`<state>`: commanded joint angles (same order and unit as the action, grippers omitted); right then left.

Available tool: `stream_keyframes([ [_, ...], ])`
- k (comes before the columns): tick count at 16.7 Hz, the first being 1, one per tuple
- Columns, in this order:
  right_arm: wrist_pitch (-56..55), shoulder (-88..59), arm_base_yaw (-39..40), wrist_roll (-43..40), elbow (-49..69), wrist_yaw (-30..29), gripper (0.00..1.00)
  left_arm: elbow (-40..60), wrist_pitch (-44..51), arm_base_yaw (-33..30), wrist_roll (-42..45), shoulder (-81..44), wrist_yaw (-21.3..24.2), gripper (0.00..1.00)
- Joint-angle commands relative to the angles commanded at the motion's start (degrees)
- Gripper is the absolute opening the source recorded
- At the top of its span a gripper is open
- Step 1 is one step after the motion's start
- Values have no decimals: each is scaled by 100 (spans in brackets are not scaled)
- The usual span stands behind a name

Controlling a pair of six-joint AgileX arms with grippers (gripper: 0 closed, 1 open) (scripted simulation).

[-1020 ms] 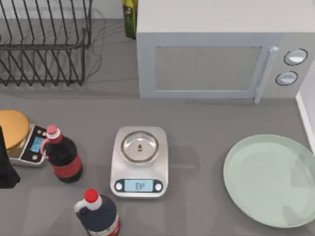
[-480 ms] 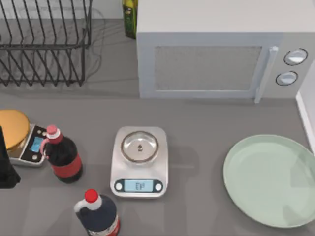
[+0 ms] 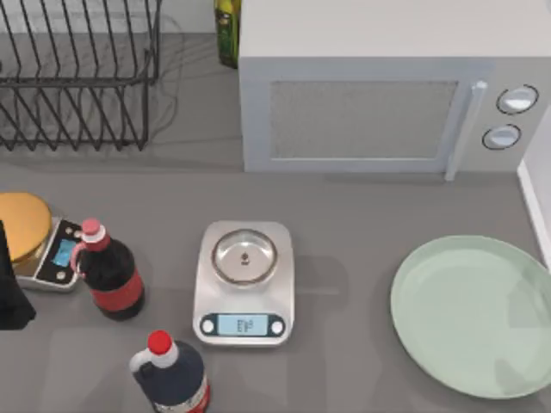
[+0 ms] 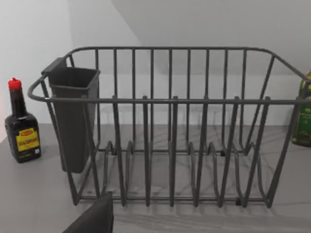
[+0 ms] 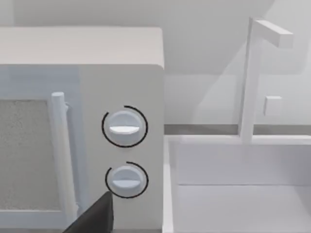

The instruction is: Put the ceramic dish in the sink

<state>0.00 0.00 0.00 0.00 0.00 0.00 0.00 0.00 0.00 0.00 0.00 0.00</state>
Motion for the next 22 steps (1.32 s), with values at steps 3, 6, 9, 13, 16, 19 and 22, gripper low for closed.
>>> stream_keyframes([
  [3,138,-180,81,83,172,0,100,0,0,0,0,0,0,100],
  [6,648,-905,380,389,811,0,100,0,0,0,0,0,0,100],
  [9,1421,-2146,834,853,1780,-1,100,0,0,0,0,0,0,100],
  [13,2682,-4337,1573,1609,3362,-1,100,0,0,0,0,0,0,100],
  [16,3677,-6126,2157,2207,4610,-2,100,0,0,0,0,0,0,100],
  [19,4606,-7822,2703,2764,5786,-3,100,0,0,0,0,0,0,100],
  [22,5376,-9235,3154,3226,6755,-3,100,0,0,0,0,0,0,100],
])
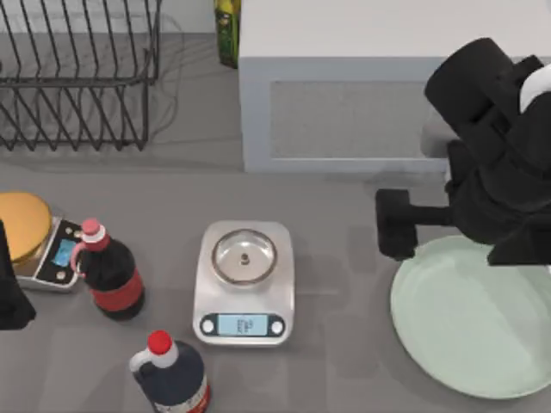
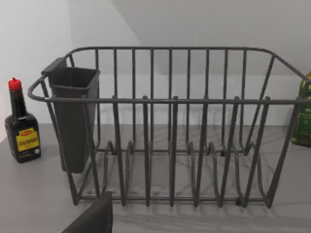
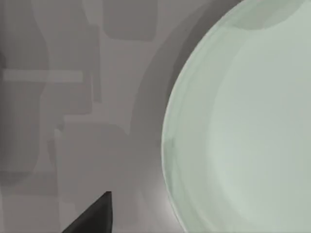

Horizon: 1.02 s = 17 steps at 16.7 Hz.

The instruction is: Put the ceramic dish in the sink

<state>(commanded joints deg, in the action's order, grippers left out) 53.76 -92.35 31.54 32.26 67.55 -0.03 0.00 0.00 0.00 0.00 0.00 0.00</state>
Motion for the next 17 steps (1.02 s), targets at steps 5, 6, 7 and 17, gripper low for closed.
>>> stream_keyframes([
  [5,732,-1259,430,439,913,0,100,0,0,0,0,0,0,100],
  [6,774,-1327,454,464,965,0,100,0,0,0,0,0,0,100],
  [7,780,-1338,458,468,973,0,100,0,0,0,0,0,0,100],
  [17,-228,-1755,447,475,414,-2,100,0,0,0,0,0,0,100],
])
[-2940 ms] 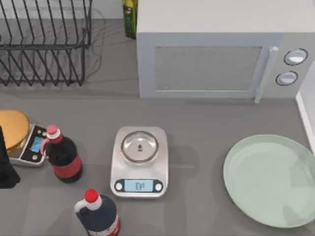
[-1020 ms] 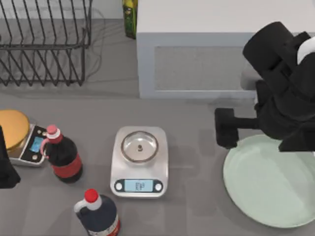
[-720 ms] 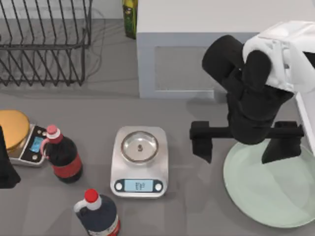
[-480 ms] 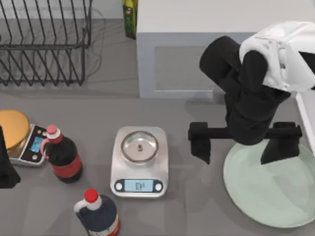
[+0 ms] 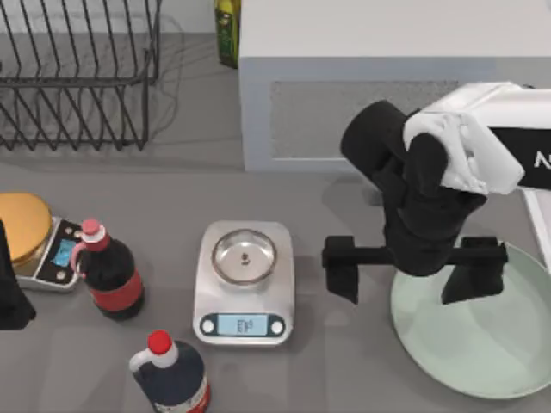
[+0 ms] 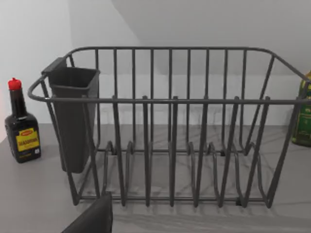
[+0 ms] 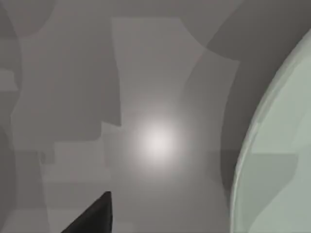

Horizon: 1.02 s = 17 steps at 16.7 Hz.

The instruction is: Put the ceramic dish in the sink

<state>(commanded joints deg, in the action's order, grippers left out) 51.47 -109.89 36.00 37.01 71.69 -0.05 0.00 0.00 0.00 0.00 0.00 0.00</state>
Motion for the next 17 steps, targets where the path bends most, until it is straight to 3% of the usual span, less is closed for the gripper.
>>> stream_keyframes([
  [4,-1018,-447,18,15,-547,-4,100,0,0,0,0,0,0,100],
  [9,-1175,-547,24,20,-661,-4,100,0,0,0,0,0,0,100],
  [17,-1175,-547,24,20,-661,-4,40,0,0,0,0,0,0,100],
])
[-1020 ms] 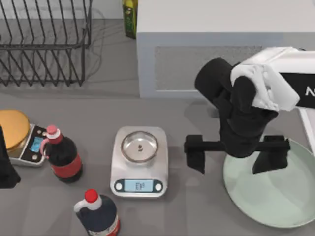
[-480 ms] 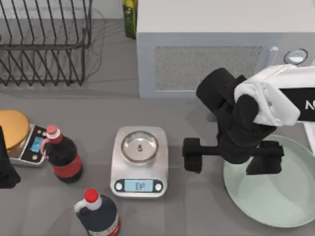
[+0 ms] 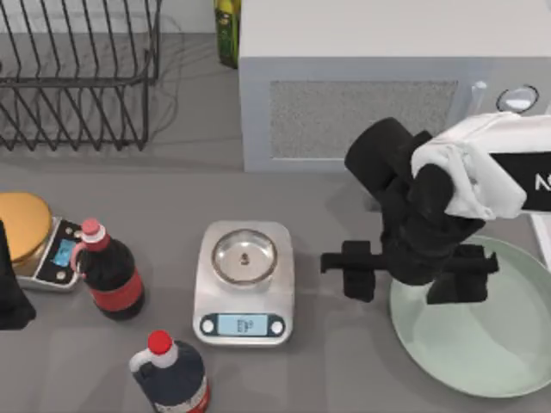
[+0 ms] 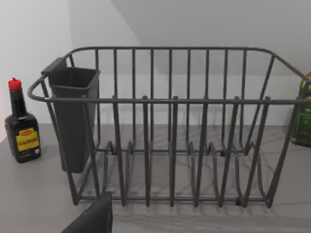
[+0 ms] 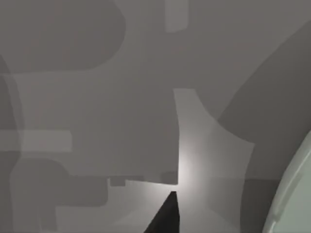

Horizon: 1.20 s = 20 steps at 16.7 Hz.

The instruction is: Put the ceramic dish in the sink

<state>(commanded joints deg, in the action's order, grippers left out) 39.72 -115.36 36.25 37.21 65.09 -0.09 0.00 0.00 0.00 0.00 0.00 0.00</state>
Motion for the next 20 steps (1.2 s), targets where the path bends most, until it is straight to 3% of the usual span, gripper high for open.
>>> stream_keyframes([
  [5,0,0,0,0,0,0,2,0,0,0,0,0,0,100],
  [6,0,0,0,0,0,0,0,0,0,0,0,0,0,100],
  [16,77,538,-96,-47,168,-99,0,0,0,0,0,0,0,100],
  [20,958,448,-73,-23,1052,-99,0,0,0,0,0,0,0,100],
])
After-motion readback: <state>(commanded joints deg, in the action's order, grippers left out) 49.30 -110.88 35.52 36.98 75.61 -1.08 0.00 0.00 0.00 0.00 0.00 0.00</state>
